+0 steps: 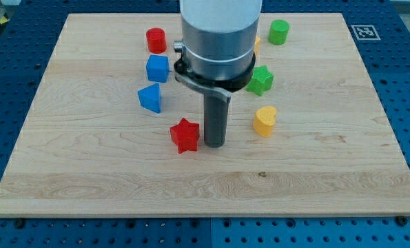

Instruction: Move the yellow heart horizontal to the blue triangle

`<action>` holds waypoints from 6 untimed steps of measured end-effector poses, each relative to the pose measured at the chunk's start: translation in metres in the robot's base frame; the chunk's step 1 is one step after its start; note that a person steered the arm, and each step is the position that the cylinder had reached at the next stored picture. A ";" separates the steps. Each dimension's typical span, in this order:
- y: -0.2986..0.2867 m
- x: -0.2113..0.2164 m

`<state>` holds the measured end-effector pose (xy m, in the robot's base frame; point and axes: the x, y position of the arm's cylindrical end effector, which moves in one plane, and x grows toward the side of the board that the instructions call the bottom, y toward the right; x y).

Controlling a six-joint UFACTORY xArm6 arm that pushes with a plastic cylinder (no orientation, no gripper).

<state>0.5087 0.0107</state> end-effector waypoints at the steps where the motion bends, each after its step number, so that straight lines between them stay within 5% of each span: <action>1: 0.002 -0.015; 6: 0.075 0.002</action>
<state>0.5105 0.0856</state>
